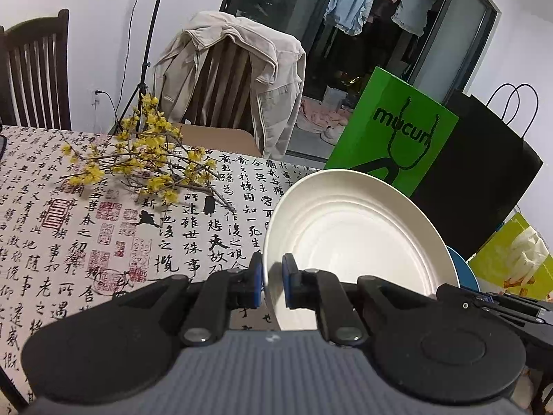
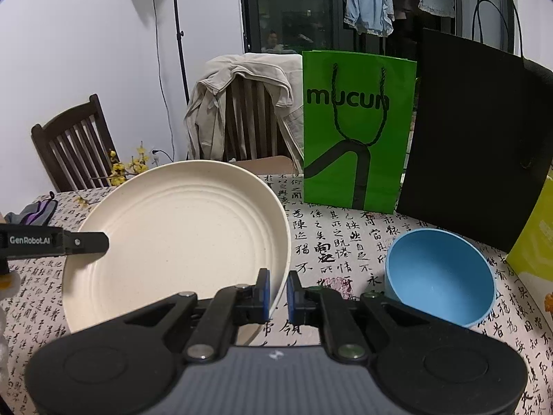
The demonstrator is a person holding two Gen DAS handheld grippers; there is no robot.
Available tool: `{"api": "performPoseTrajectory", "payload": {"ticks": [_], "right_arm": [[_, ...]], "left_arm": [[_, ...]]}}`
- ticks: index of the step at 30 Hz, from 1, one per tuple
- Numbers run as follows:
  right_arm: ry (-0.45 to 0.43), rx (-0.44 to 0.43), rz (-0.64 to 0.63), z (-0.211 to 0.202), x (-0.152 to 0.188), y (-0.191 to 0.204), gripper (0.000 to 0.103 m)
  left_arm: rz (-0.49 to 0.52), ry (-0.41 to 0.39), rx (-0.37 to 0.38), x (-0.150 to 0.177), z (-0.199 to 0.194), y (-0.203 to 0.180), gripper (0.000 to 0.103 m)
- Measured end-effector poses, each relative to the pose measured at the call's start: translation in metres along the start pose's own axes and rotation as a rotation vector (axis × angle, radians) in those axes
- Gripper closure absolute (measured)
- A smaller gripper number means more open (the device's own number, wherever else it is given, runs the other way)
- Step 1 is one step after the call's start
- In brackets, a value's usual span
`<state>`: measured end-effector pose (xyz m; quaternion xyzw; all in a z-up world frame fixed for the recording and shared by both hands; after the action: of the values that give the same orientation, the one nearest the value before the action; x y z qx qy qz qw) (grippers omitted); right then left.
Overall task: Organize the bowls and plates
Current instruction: 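Lift the cream plate with both grippers and carry it past the blue bowls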
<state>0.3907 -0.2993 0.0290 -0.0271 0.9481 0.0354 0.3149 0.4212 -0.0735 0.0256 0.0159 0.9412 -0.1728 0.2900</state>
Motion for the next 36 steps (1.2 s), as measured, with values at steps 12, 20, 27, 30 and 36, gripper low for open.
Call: {"api": "performPoseTrajectory", "payload": {"ticks": [12,20,27,30,36], "right_arm": [[-0.018,-0.018,0.006,-0.032,0.022,0.009,0.093],[-0.031,-0.029,0.004,-0.054,0.04,0.015,0.093],[-0.03,-0.035,0.004,-0.066,0.056,0.021,0.093],[-0.029,-0.038,0.006,-0.071,0.065,0.022,0.093],[-0.031,-0.043,0.011,-0.084,0.079,0.024,0.093]], "left_arm": [[-0.004,-0.02,-0.005,0.024,-0.036,-0.001,0.092],[-0.003,-0.036,-0.01,0.044,-0.06,-0.002,0.092],[-0.005,-0.034,-0.017,0.062,-0.073,0.0,0.092],[-0.006,-0.032,-0.019,0.068,-0.078,0.0,0.092],[-0.005,-0.033,-0.022,0.076,-0.083,0.0,0.092]]}}
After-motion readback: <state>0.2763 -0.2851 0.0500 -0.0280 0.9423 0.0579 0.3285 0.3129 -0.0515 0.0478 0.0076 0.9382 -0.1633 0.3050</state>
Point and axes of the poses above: each gripper's, at about its wrist camera, not at the fingertips, and z roughly the way its jaws point, y to its left, x to its underside, the point moved 4 cm from there along z, roughly the way its jaws point, and after that the axes turned 14 degrees about y, right-handed, at the moved point
